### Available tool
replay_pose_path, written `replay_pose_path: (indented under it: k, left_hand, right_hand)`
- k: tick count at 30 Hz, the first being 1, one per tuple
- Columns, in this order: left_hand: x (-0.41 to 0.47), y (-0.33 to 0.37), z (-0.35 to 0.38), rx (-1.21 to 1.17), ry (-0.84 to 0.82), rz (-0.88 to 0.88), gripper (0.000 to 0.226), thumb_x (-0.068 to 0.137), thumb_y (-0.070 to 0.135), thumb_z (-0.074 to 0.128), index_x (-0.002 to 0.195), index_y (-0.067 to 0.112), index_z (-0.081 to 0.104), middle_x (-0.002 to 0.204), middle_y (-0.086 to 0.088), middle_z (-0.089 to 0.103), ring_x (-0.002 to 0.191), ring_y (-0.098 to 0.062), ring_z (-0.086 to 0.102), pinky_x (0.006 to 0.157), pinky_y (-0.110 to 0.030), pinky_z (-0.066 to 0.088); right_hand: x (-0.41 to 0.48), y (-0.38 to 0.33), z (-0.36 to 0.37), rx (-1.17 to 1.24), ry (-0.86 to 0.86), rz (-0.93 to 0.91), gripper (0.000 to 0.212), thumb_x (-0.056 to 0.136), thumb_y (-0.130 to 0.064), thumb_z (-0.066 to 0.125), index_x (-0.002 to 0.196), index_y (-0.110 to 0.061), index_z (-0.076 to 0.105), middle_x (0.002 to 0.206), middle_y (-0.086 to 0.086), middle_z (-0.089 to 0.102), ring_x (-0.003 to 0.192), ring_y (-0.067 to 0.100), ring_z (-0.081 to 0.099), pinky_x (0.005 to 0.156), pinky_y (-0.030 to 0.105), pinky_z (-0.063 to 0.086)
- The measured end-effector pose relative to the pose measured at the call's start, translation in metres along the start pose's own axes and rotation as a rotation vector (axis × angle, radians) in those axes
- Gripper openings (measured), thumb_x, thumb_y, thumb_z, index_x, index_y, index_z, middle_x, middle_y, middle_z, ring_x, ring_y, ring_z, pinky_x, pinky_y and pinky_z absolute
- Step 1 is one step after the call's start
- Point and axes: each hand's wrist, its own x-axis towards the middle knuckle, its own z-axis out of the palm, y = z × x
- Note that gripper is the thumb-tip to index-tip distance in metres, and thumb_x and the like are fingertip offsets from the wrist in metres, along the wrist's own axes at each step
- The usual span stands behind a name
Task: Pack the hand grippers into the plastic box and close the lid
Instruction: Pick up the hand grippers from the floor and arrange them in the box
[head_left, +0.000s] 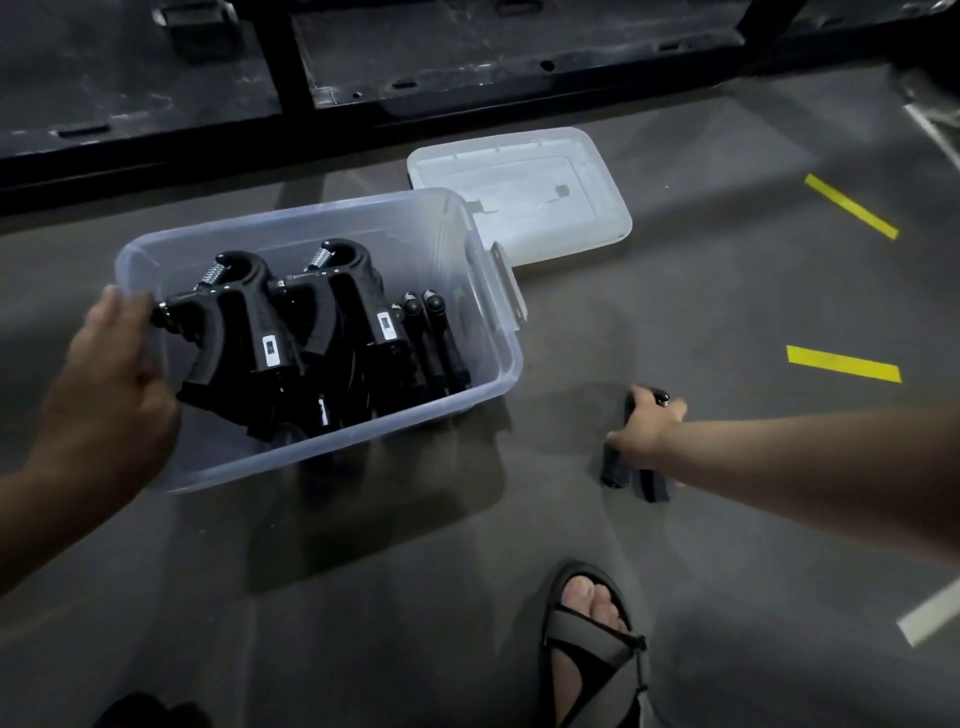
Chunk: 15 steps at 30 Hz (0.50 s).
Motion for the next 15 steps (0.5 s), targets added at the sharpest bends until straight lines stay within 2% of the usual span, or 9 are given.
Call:
replay_pose_path:
  k: [2,3,6,8,10,12,15]
  left_hand:
    - [-0.007,0.011,-0.001,-0.013,0.013,-0.012,0.069,0.079,0.023,0.027,0.145,0.042,0.032,0.151,-0.017,0.033,0.139,-0.034,0.031,0.115,-0.044,0.027]
    - [-0.008,0.018,-0.001,-0.023,0.001,-0.012,0.071,0.079,0.022,0.028,0.147,0.043,0.028,0.155,-0.013,0.028,0.143,-0.029,0.026,0.117,-0.039,0.023]
    - [-0.013,0.039,0.005,-0.024,-0.031,-0.007,0.064,0.086,0.005,0.039,0.149,0.016,0.033,0.158,-0.012,0.020,0.146,-0.025,0.018,0.117,-0.032,0.015]
    - [-0.019,0.055,0.010,-0.047,-0.032,-0.017,0.062,0.087,-0.007,0.040,0.147,0.010,0.035,0.158,-0.014,0.018,0.146,-0.025,0.016,0.115,-0.026,0.010]
    - [-0.027,0.070,0.015,-0.064,-0.043,-0.031,0.062,0.088,-0.008,0.039,0.147,0.009,0.033,0.159,-0.015,0.014,0.147,-0.023,0.012,0.114,-0.023,0.007]
    - [-0.032,0.077,0.017,-0.073,-0.045,-0.044,0.064,0.088,-0.006,0.039,0.149,0.010,0.029,0.160,-0.014,0.013,0.147,-0.023,0.012,0.115,-0.025,0.009]
    - [-0.032,0.082,0.019,-0.089,-0.047,-0.035,0.067,0.087,-0.007,0.039,0.151,0.009,0.023,0.160,-0.013,0.012,0.148,-0.021,0.010,0.116,-0.026,0.007]
  right_hand:
    - [0.002,-0.005,-0.001,-0.086,0.053,-0.091,0.076,0.084,-0.024,0.066,0.149,-0.028,0.026,0.149,0.013,0.024,0.130,0.042,0.034,0.112,0.044,0.030]
    - [0.004,-0.009,-0.004,-0.113,0.061,-0.166,0.082,0.084,-0.022,0.067,0.152,-0.025,0.021,0.152,0.012,0.024,0.134,0.042,0.031,0.114,0.043,0.029]
    - [0.009,-0.021,-0.007,-0.070,0.071,-0.298,0.085,0.083,-0.018,0.071,0.152,-0.014,0.023,0.153,0.013,0.028,0.136,0.039,0.032,0.113,0.037,0.028]
    - [0.006,-0.027,-0.004,-0.033,0.137,-0.270,0.079,0.079,-0.018,0.074,0.146,-0.013,0.032,0.150,0.016,0.026,0.134,0.038,0.032,0.111,0.036,0.030]
    - [0.000,-0.027,0.000,-0.069,0.172,-0.137,0.079,0.076,-0.026,0.079,0.140,-0.015,0.034,0.150,0.017,0.021,0.132,0.038,0.031,0.110,0.039,0.030]
    - [-0.006,-0.024,0.002,-0.124,0.117,-0.022,0.082,0.076,-0.036,0.080,0.137,-0.012,0.031,0.144,0.020,0.028,0.129,0.038,0.035,0.109,0.042,0.030]
    - [-0.005,-0.017,0.005,-0.132,0.084,-0.024,0.082,0.073,-0.036,0.082,0.130,-0.009,0.029,0.135,0.021,0.042,0.125,0.040,0.043,0.104,0.043,0.037]
